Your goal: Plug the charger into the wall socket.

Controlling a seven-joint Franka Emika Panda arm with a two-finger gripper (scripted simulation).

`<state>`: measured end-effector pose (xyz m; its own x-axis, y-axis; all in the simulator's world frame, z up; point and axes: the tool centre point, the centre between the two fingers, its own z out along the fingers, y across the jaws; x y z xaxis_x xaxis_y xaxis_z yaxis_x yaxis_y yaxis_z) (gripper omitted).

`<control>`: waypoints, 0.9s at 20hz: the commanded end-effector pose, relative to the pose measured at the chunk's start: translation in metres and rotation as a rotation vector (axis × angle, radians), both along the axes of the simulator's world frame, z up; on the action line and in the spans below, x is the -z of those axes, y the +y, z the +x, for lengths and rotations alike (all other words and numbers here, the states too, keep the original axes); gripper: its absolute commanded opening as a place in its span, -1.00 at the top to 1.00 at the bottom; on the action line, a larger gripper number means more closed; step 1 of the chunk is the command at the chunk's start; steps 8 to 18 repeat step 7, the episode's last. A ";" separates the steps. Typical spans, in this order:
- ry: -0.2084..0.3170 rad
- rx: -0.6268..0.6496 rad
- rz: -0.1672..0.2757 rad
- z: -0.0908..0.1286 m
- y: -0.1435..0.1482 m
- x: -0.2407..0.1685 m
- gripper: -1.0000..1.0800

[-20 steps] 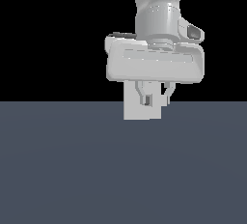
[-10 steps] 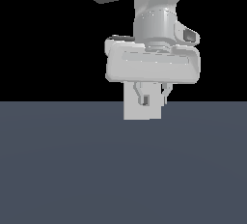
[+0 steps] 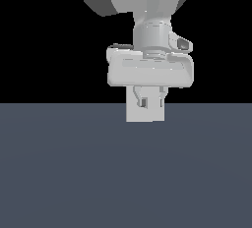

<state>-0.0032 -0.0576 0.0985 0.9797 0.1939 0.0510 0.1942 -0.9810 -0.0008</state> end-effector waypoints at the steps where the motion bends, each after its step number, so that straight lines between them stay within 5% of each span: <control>1: -0.004 -0.001 0.000 0.006 0.002 -0.001 1.00; 18: -0.004 -0.001 0.000 0.008 0.002 -0.001 1.00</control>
